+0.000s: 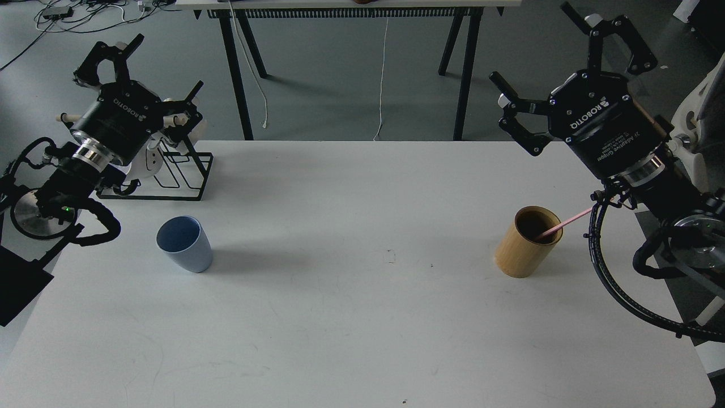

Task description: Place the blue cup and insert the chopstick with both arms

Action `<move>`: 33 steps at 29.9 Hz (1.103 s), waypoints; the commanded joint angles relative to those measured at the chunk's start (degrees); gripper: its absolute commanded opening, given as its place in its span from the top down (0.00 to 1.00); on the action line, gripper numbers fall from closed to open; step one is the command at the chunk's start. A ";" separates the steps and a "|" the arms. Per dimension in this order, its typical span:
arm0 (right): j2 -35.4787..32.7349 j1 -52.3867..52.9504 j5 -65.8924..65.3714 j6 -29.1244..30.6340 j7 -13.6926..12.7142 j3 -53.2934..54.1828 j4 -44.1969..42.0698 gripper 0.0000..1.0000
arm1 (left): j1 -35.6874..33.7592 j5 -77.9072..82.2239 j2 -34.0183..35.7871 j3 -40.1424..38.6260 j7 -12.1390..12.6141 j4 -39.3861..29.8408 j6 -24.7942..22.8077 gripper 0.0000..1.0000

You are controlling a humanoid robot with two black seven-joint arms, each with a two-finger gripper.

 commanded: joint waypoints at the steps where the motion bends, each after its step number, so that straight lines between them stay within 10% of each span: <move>1: -0.07 0.29 -0.44 0.00 0.00 0.45 0.29 0.01 | -0.38 -0.07 -0.07 -1.55 0.00 -0.07 0.00 0.00; 33: -1.03 1.79 -0.27 0.00 0.00 0.98 0.91 0.01 | -2.05 -0.25 -14.31 -29.60 -1.41 3.09 0.00 0.00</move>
